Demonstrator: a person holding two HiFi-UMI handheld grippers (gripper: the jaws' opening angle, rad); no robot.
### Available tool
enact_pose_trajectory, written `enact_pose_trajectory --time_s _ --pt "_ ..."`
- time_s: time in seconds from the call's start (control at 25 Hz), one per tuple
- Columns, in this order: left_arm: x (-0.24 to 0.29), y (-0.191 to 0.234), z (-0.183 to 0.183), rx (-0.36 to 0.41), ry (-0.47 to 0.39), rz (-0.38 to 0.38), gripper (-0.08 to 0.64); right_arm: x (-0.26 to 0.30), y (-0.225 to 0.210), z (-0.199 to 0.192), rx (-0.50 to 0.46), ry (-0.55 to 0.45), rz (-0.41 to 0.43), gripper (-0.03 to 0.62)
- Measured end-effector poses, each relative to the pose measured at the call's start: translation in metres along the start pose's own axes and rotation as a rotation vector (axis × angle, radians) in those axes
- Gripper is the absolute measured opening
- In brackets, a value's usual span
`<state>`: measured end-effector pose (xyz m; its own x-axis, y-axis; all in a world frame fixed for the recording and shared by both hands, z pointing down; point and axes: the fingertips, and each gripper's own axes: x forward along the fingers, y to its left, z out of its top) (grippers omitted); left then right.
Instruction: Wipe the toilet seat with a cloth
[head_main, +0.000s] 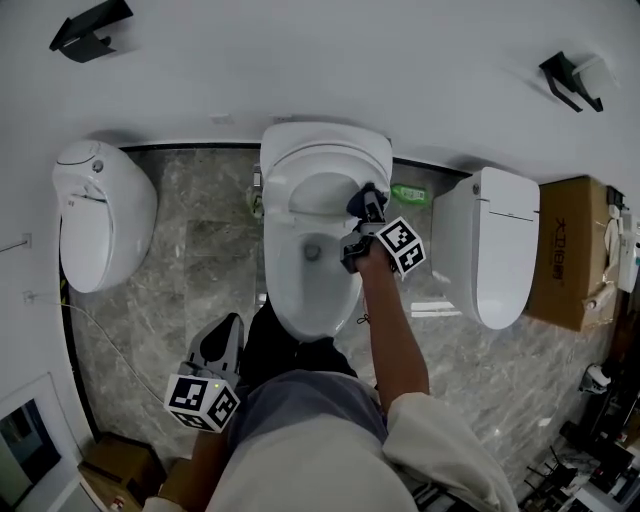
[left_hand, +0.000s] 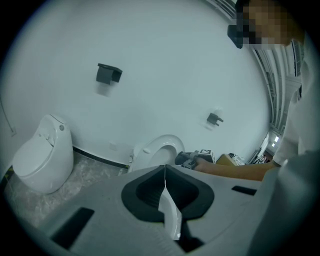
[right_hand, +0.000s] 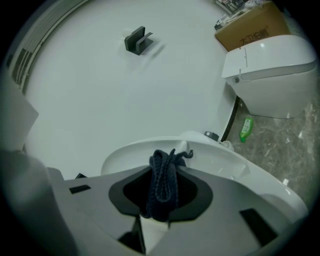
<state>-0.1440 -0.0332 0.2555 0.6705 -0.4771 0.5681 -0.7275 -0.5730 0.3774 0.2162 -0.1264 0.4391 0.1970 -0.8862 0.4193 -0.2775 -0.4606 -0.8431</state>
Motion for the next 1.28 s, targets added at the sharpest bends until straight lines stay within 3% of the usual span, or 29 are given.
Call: enact_pose_trajectory --time_s 0.4,0.68,1.0,1.28 --pt "-0.007 -0.003 0.007 -0.009 -0.049 0.002 0.011 0.001 0.039 0.001 -0.075 0.055 0.056 0.077" --pt "-0.008 -0.010 0.017 -0.009 -0.082 -0.016 0.011 -0.006 0.084 -0.006 -0.125 0.103 0.163 0.077" --pt "-0.006 -0.032 0.030 0.029 -0.120 -0.065 0.011 -0.054 0.126 -0.010 -0.296 0.151 0.274 0.077" --pt "0.006 -0.058 0.030 0.108 -0.125 -0.101 0.011 -0.117 0.124 -0.007 -0.436 0.175 0.298 0.078"
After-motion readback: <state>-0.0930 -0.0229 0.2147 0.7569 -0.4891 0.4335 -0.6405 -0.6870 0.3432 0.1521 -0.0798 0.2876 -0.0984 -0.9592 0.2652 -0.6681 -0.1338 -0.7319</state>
